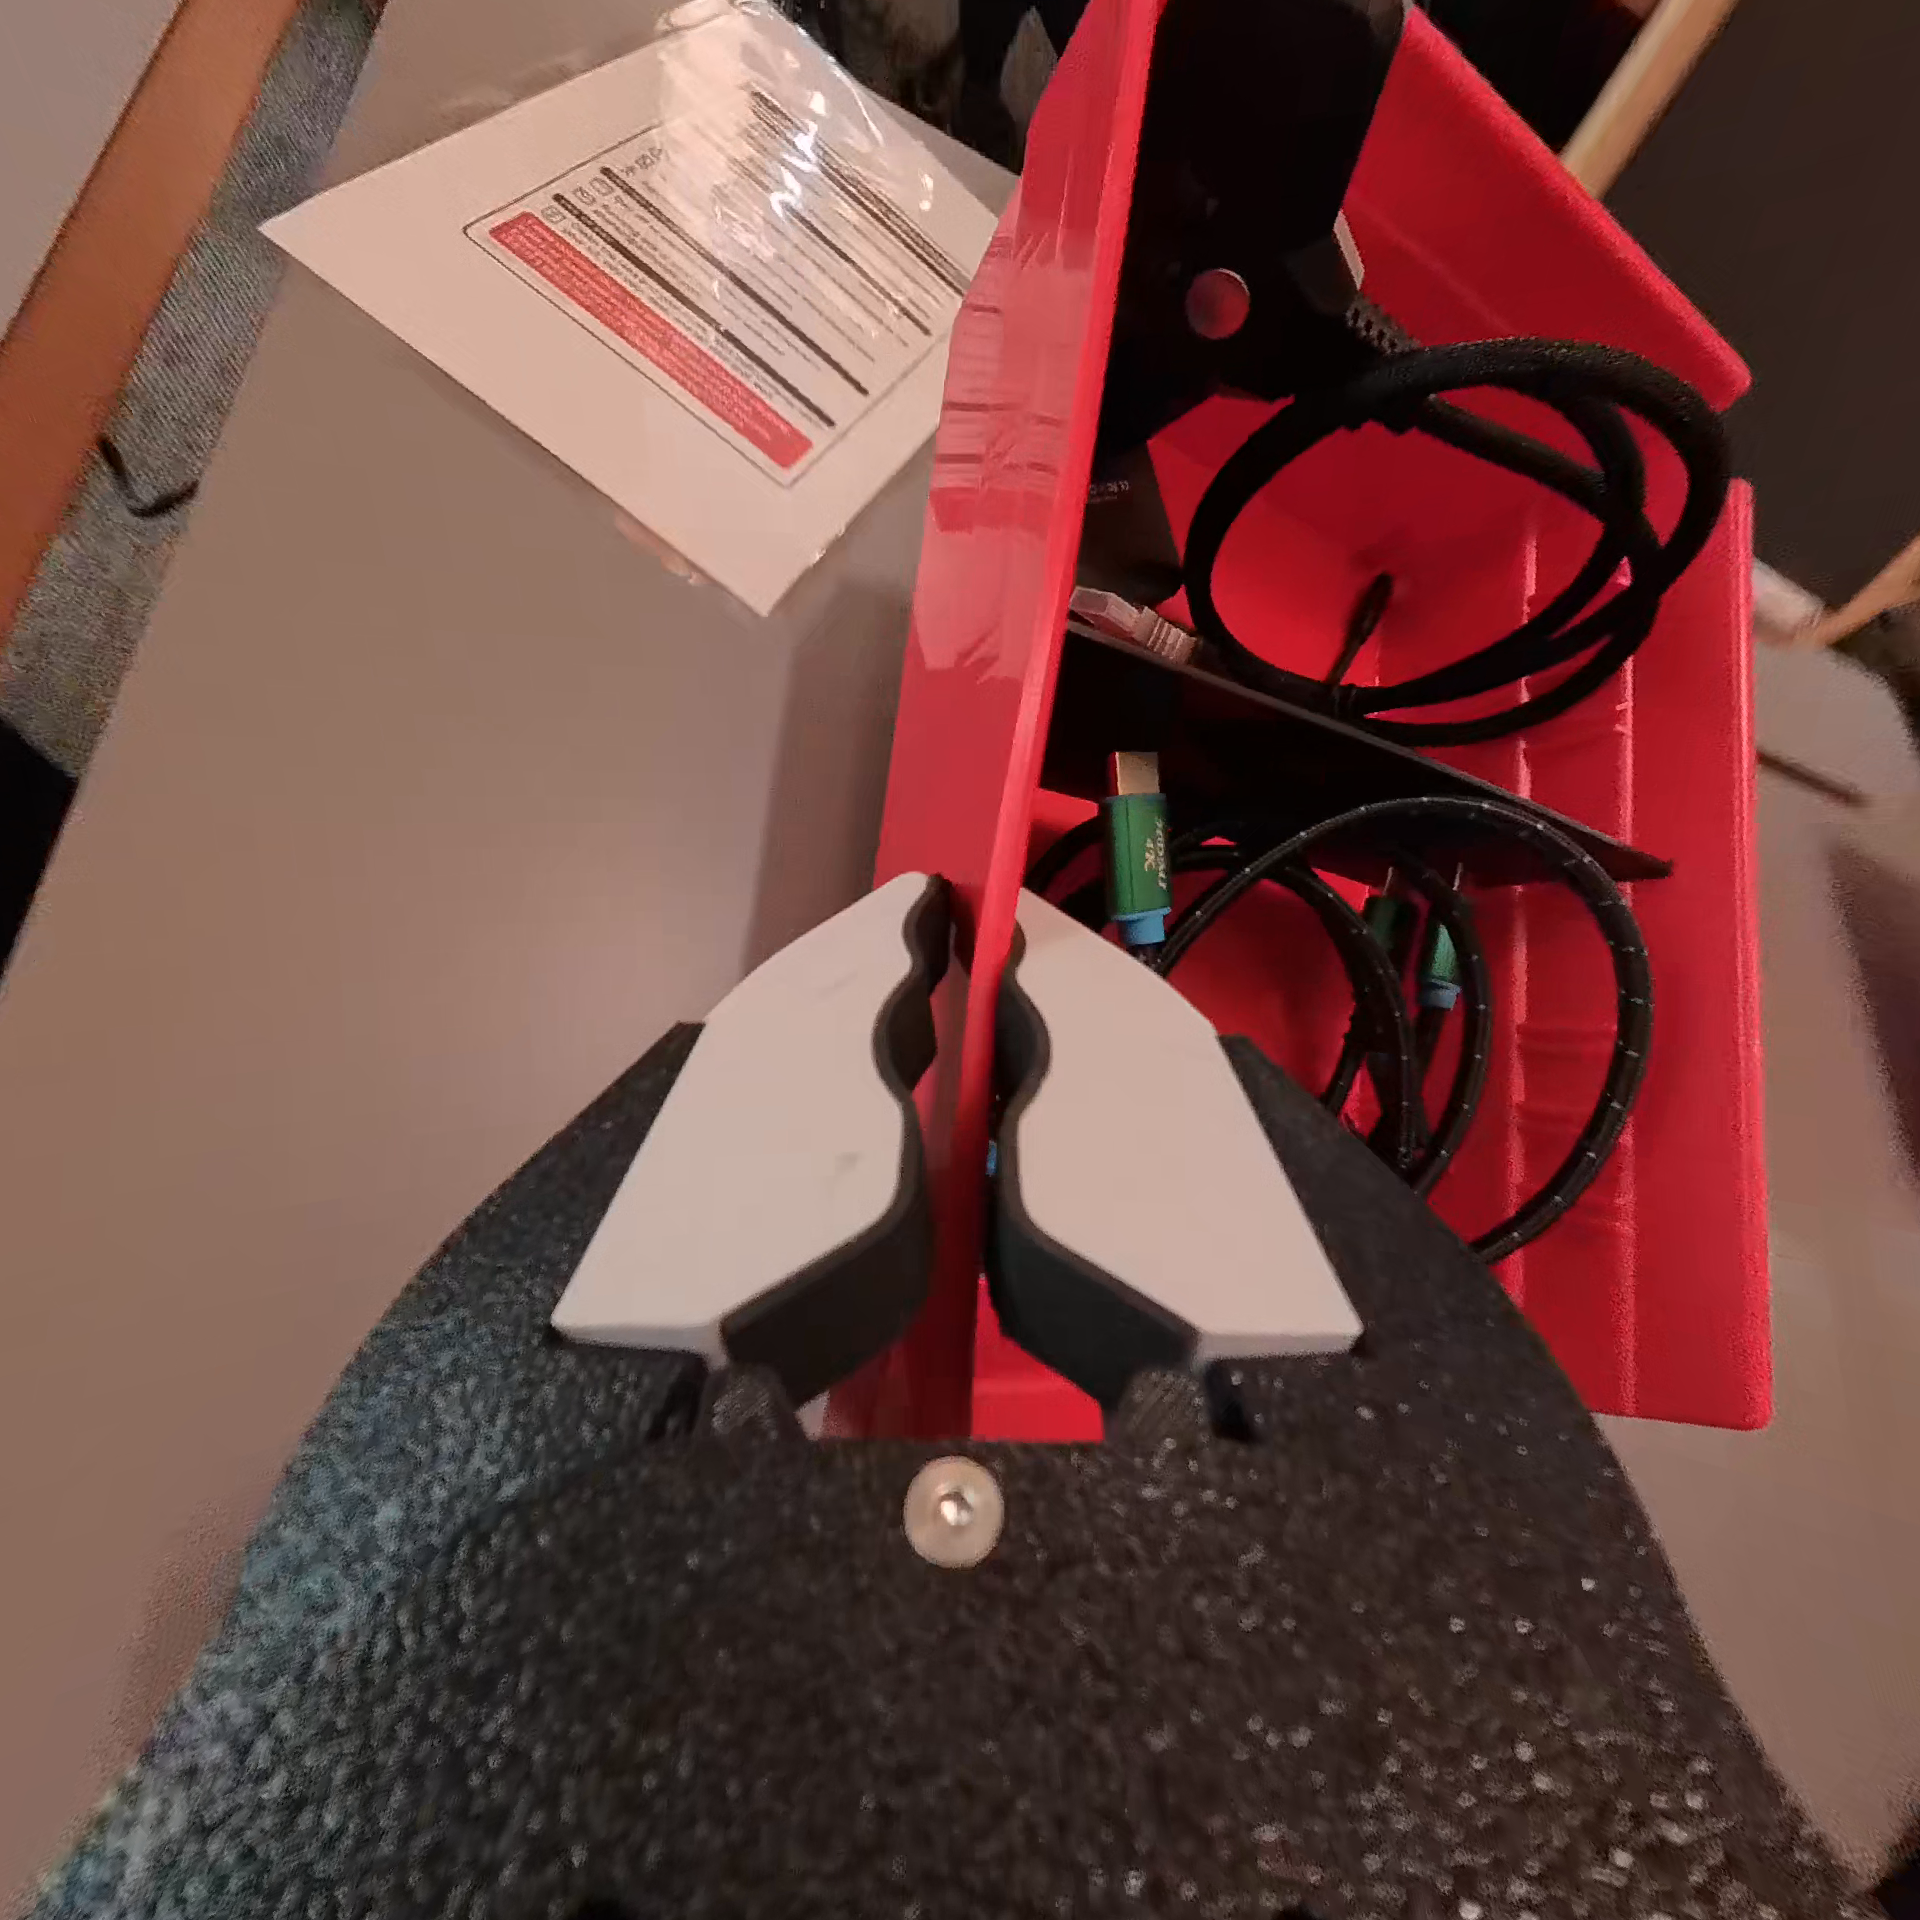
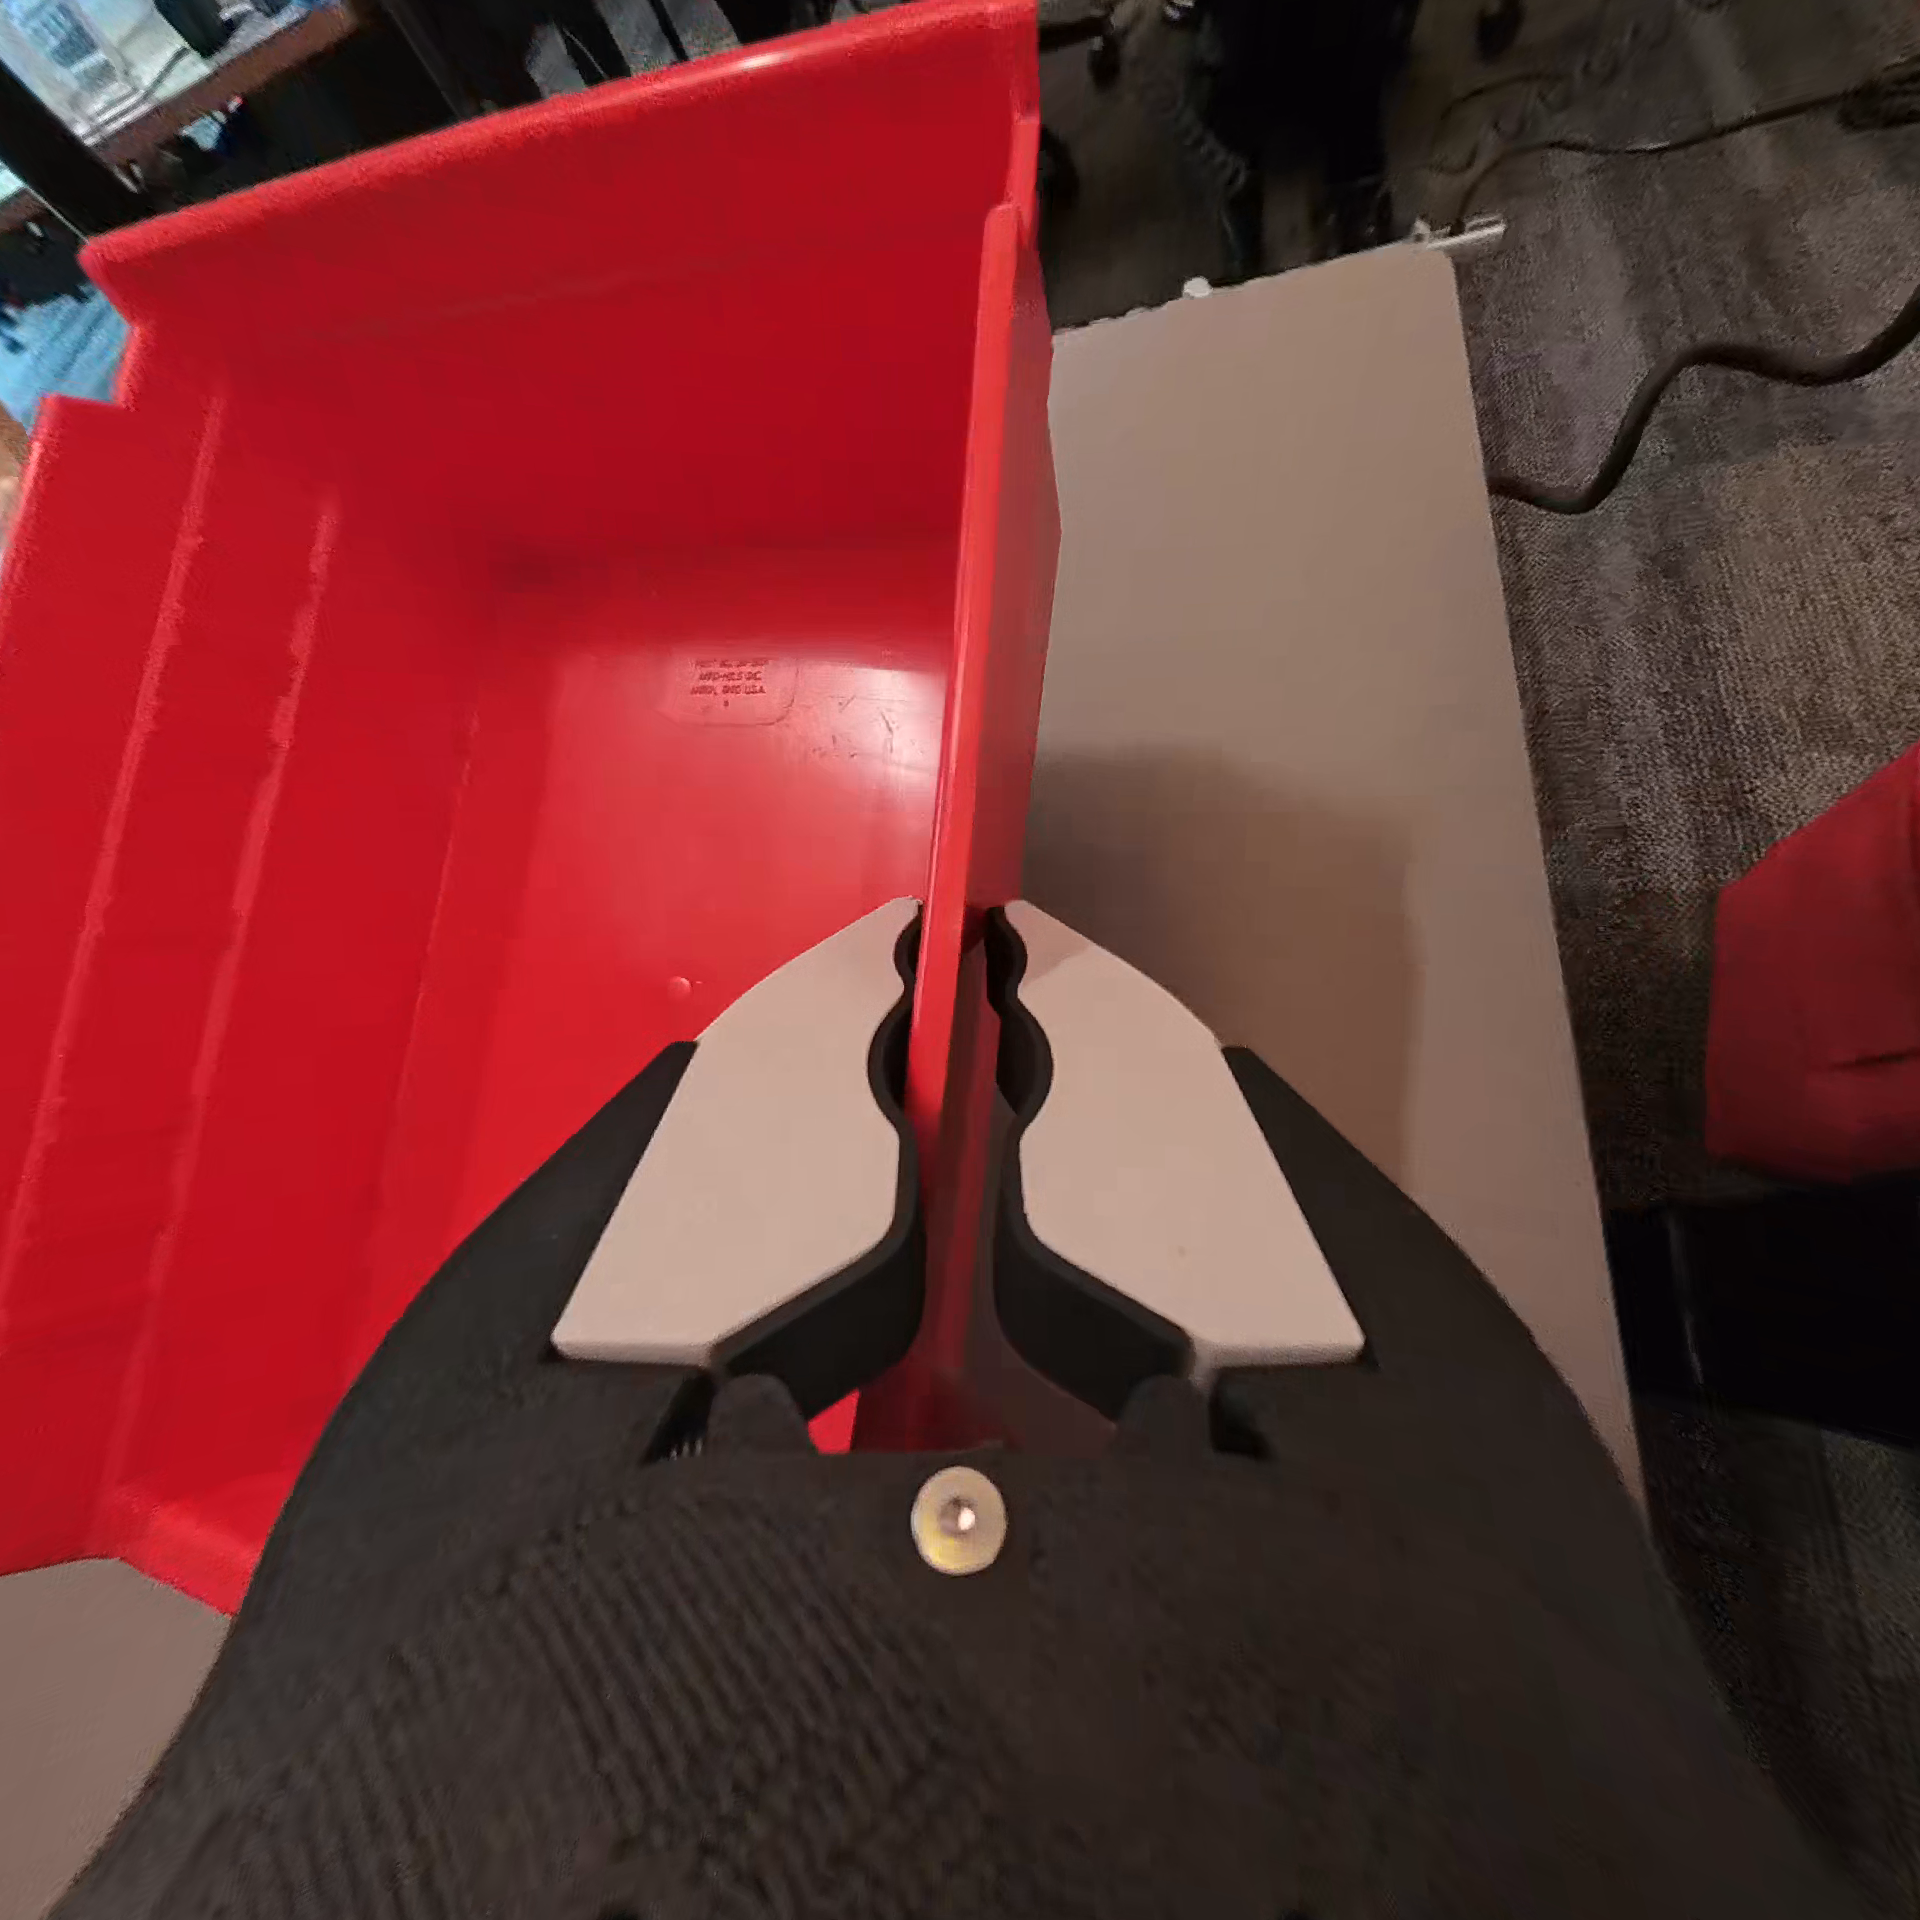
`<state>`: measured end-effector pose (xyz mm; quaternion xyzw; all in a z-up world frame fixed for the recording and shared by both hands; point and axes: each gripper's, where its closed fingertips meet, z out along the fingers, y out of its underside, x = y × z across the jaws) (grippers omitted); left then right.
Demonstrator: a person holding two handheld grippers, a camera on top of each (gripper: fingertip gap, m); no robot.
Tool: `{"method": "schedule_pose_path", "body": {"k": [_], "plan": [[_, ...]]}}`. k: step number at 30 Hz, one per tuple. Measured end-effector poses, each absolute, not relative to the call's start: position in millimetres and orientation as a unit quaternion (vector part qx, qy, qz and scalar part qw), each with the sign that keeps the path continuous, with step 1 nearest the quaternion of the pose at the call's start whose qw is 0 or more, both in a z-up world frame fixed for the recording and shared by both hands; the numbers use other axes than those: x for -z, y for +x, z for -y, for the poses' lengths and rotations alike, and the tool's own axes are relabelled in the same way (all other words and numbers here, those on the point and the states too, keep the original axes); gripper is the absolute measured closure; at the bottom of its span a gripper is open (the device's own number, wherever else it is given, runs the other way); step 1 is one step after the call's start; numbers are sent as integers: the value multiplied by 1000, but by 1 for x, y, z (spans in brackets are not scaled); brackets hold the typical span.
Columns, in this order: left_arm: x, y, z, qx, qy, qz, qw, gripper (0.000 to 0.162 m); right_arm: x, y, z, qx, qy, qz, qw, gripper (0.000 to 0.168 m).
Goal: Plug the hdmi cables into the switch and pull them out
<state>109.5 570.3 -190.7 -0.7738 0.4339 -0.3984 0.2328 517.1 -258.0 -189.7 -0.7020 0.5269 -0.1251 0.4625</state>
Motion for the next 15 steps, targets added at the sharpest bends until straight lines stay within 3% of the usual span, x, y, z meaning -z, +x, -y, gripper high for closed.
{"method": "schedule_pose_path", "body": {"k": [10,15], "plan": [[230,192,-589,352,-833,-388,176,154,228,538,252,99,-741,-517,416,157],[235,198,-596,305,-837,-403,211,156,239,551,250,123,-762,-515,374,159]]}}
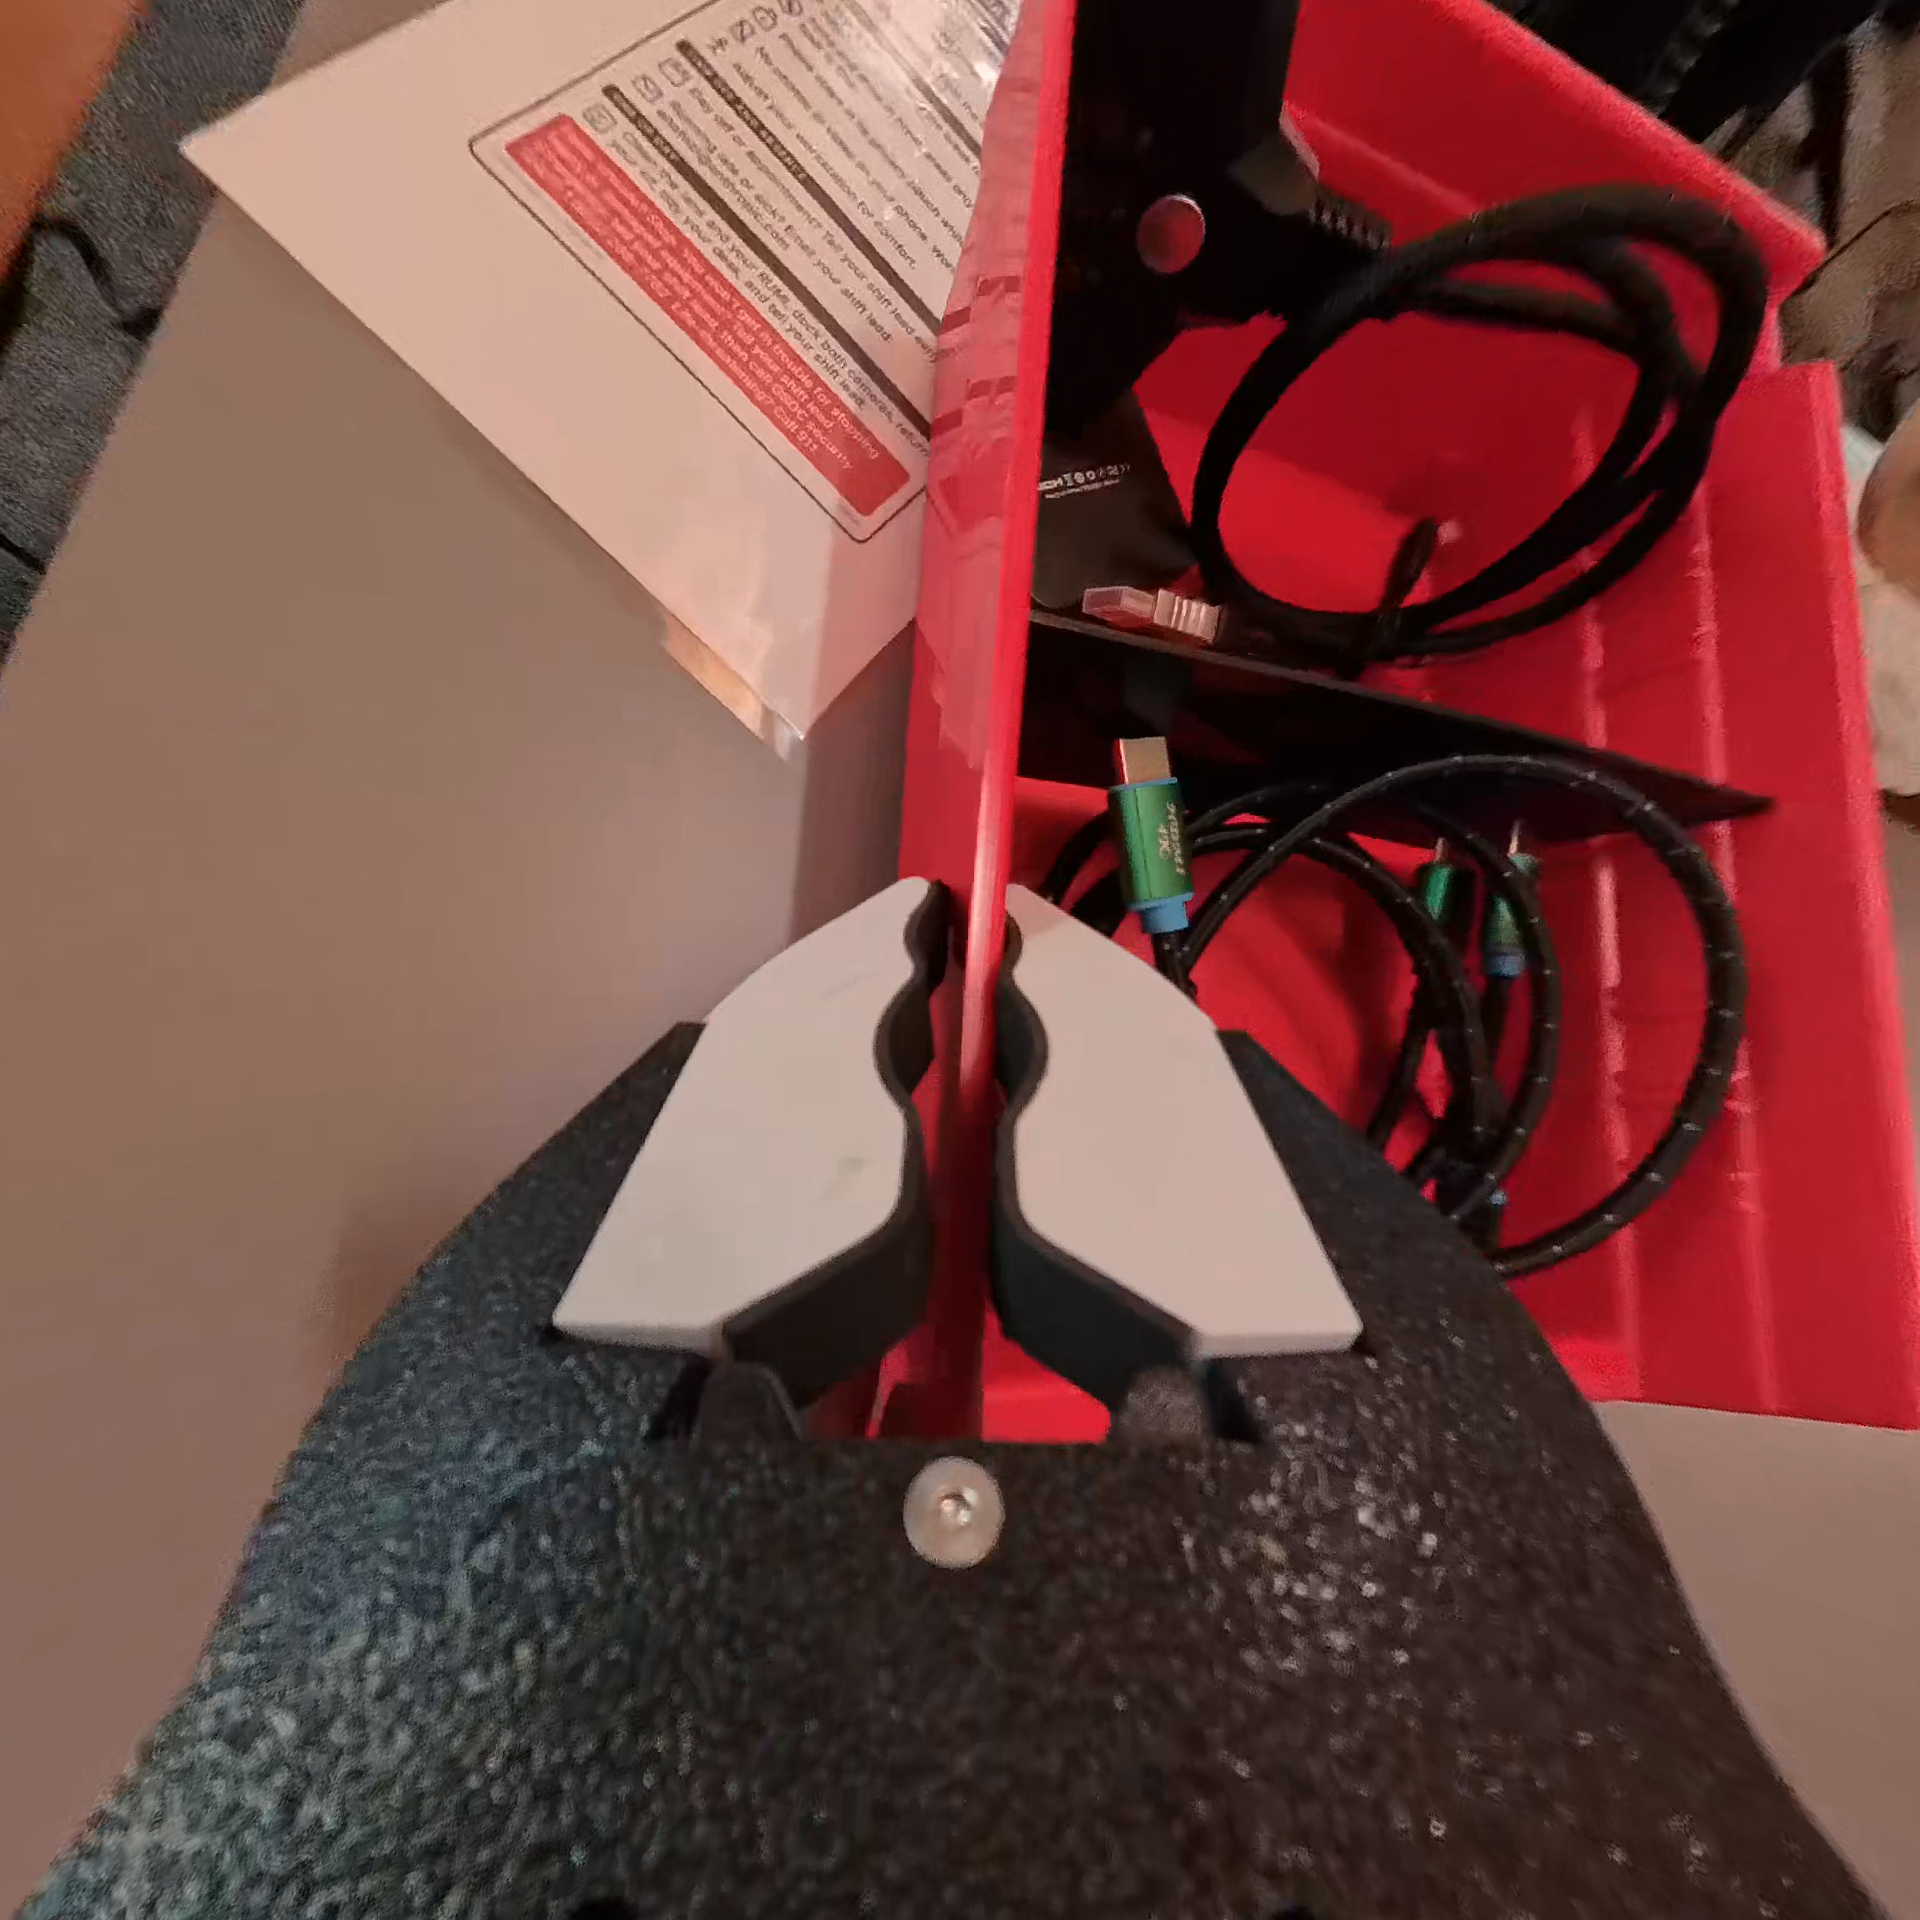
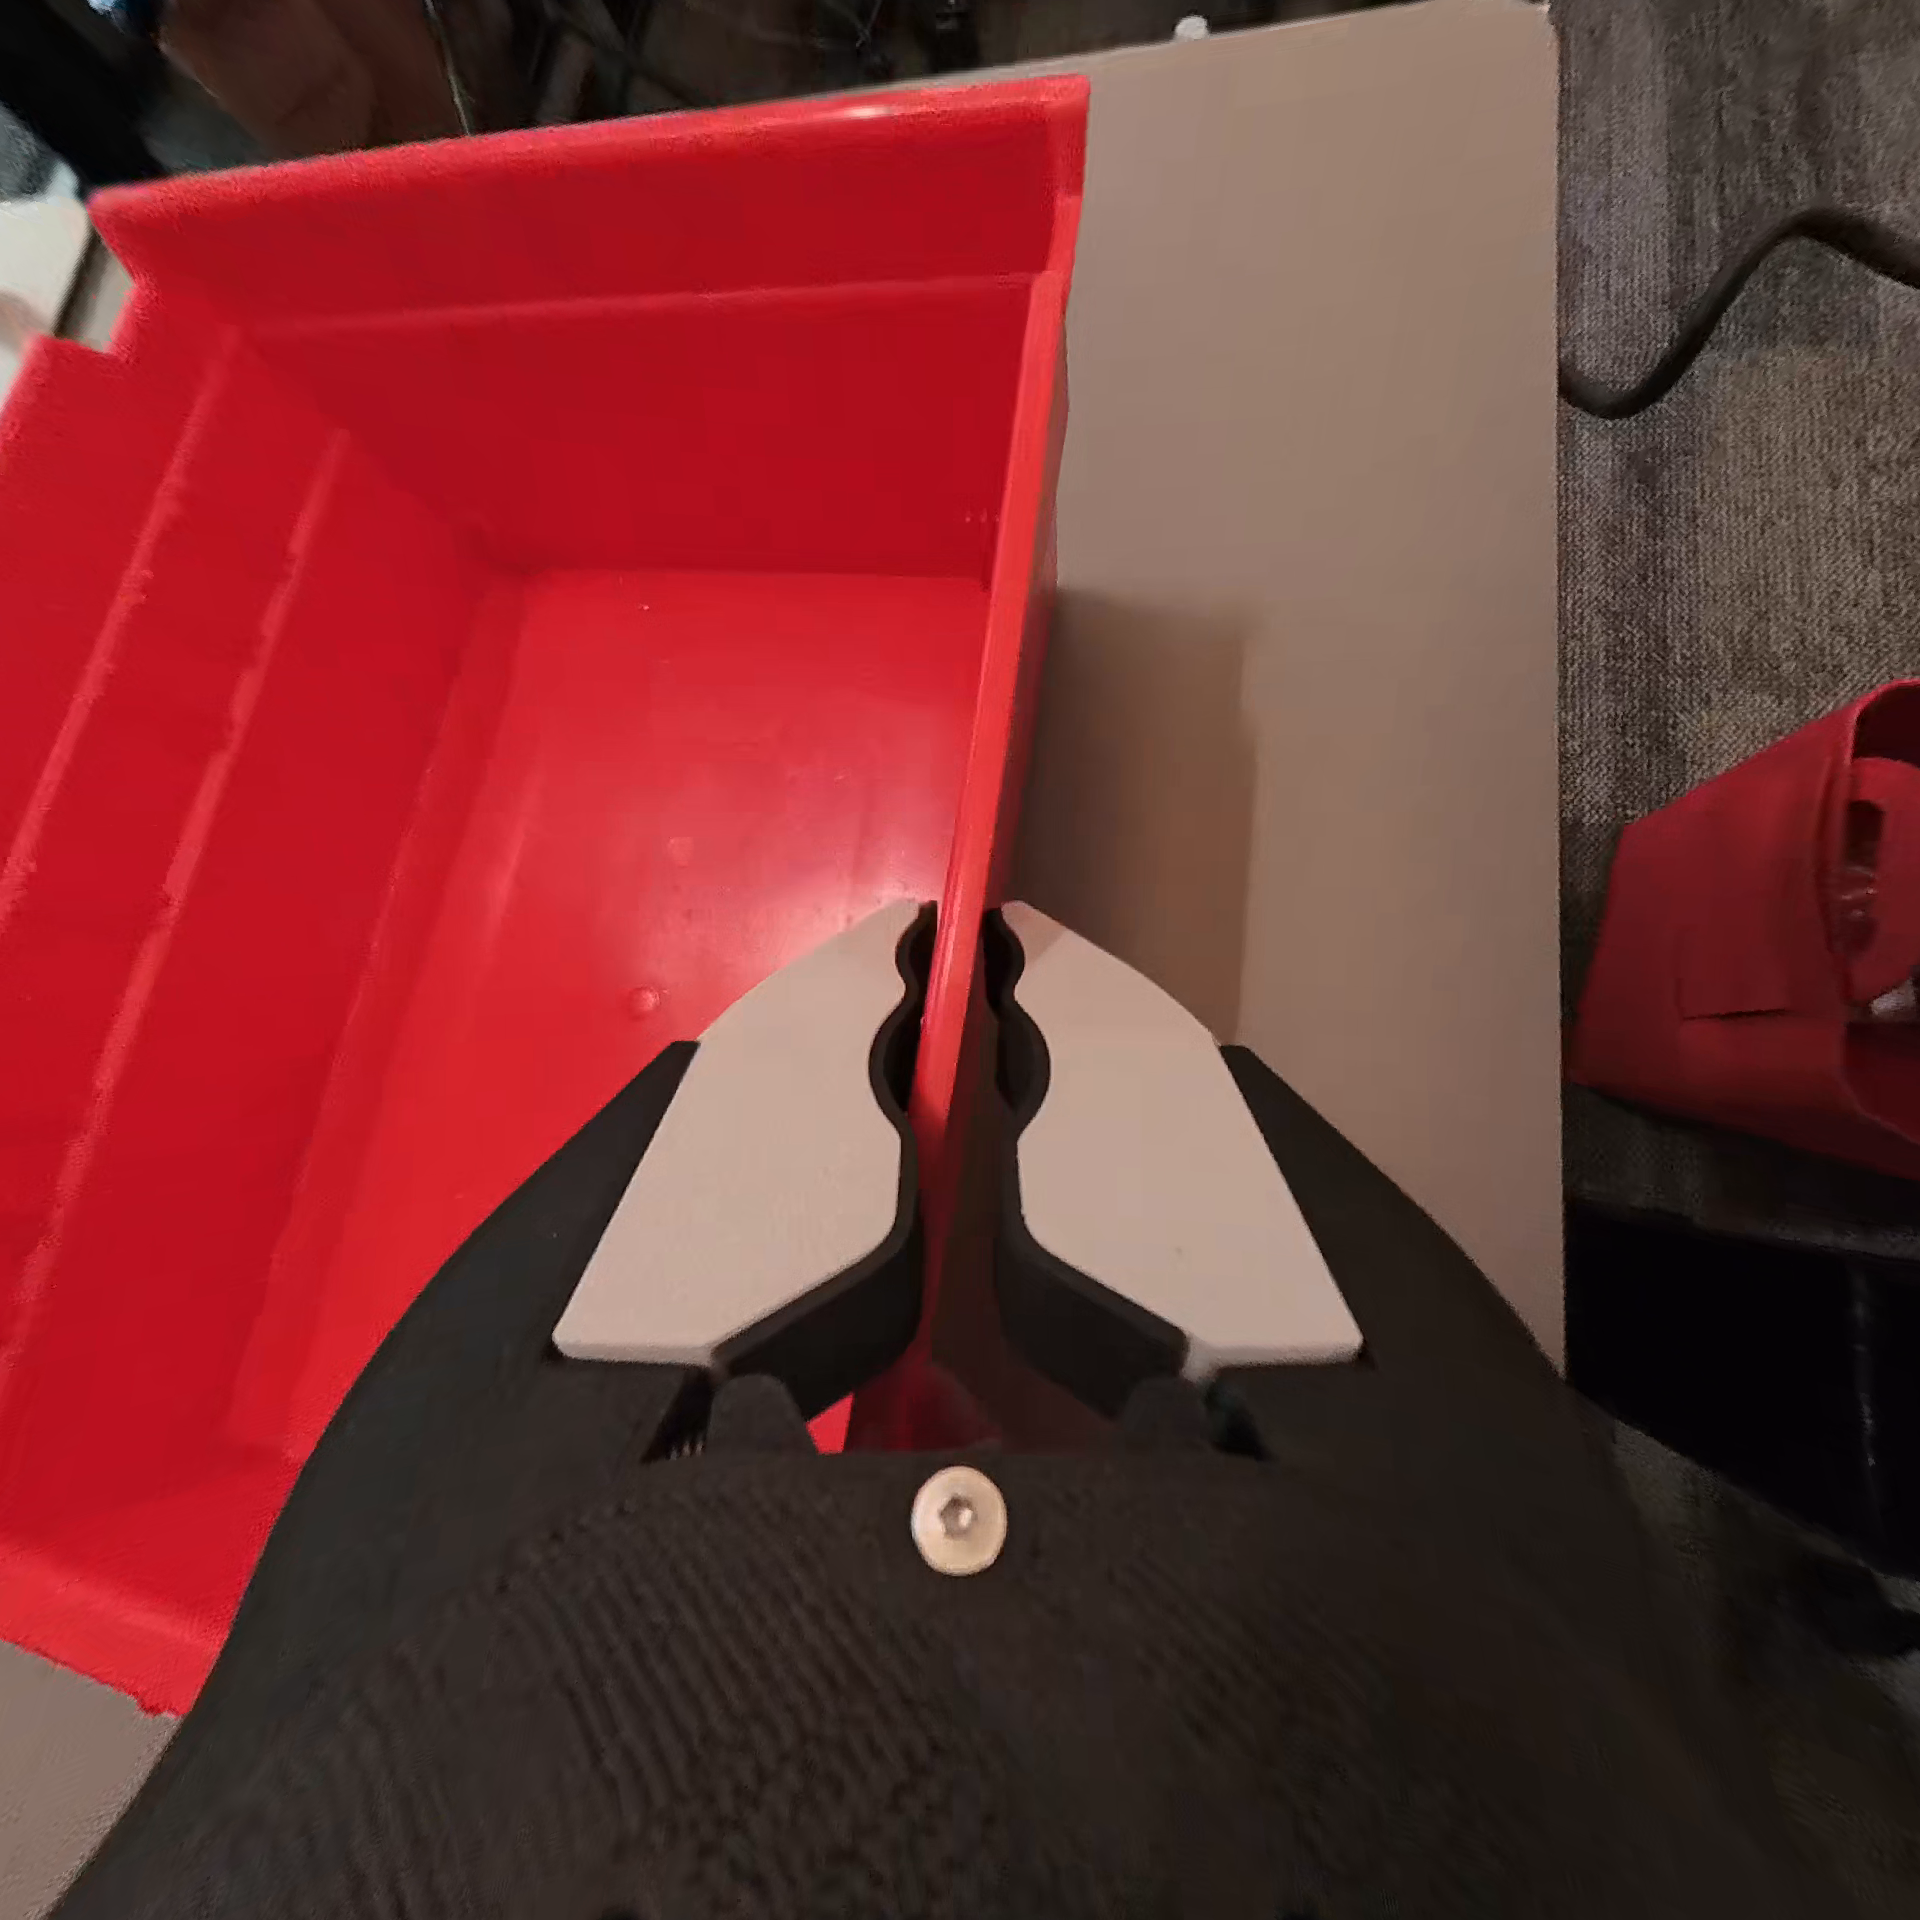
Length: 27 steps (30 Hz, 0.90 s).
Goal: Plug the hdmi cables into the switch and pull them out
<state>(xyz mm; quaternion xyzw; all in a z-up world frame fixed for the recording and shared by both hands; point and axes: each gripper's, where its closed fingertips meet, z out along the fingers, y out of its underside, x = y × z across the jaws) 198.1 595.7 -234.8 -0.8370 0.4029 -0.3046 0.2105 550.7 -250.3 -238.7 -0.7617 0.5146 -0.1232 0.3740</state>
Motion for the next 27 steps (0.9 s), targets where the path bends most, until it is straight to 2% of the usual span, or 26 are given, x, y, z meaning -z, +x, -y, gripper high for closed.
{"method": "schedule_pose_path", "body": {"k": [5,7,11,13,15,18,20,23,27], "plan": [[227,199,-599,264,-807,-459,262,154,232,564,251,190,-758,-502,370,157],[213,199,-608,242,-796,-461,308,142,220,566,249,211,-758,-483,384,135],[181,200,-608,231,-770,-474,359,124,174,567,266,330,-760,-430,358,114],[167,200,-603,238,-757,-482,370,122,141,558,270,389,-755,-394,350,112],[159,203,-593,259,-754,-485,359,108,115,537,256,396,-755,-363,377,108],[153,214,-570,311,-752,-490,314,94,93,487,211,329,-758,-332,455,96],[147,227,-557,352,-750,-482,285,92,82,451,184,317,-753,-298,493,96],[131,253,-542,442,-756,-427,227,93,84,405,158,340,-754,-252,502,97],[134,289,-545,469,-793,-357,154,95,97,359,134,348,-754,-218,513,98]]}}
